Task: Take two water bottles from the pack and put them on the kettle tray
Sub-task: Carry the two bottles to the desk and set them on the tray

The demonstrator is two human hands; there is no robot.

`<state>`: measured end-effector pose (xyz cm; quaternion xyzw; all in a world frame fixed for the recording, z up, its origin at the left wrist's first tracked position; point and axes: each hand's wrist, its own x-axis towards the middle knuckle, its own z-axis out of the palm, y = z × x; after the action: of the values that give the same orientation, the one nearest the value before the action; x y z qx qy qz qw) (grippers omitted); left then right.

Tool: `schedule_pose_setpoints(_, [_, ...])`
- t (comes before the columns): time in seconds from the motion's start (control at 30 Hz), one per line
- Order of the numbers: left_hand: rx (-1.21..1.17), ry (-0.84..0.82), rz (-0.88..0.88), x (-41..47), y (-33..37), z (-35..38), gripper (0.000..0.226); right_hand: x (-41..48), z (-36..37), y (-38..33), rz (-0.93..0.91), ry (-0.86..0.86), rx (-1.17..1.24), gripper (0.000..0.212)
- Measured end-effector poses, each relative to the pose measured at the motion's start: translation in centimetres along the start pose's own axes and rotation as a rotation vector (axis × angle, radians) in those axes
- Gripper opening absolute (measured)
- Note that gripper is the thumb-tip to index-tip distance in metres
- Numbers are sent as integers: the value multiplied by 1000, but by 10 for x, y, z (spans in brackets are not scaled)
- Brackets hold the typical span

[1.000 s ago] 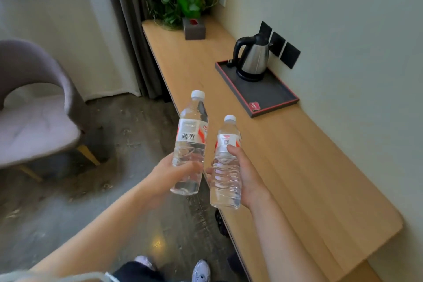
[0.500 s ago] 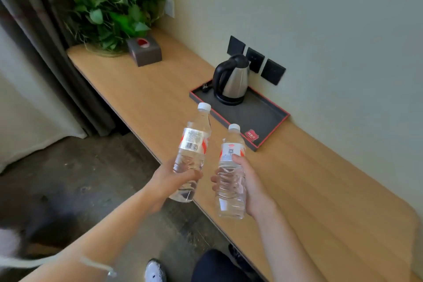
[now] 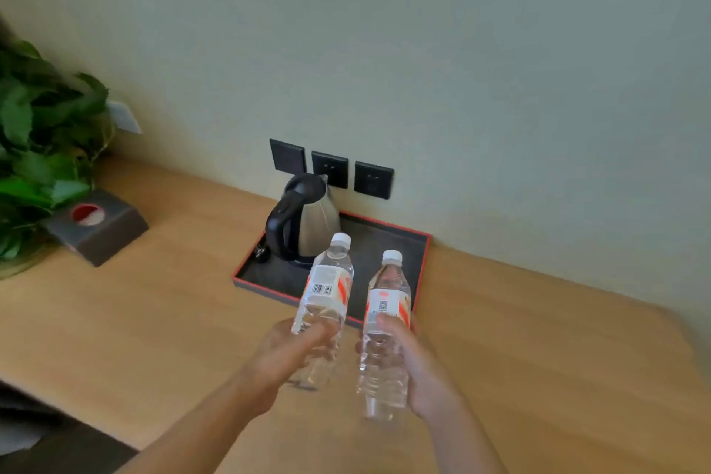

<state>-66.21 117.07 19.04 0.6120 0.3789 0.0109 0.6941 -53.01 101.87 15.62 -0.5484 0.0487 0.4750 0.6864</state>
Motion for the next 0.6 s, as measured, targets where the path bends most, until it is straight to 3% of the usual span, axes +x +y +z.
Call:
schedule_pose_setpoints(0.33, [116, -170, 58, 145, 48, 21, 12, 102, -9, -84, -249, 232, -118, 62])
schedule_pose_setpoints(0.47, [238, -208, 159, 201, 62, 35, 32, 137, -5, -119, -371, 311, -229, 62])
schedule_pose_setpoints(0.6, [313, -122, 235, 235, 59, 51, 61, 162, 2, -134, -502, 395, -286, 71])
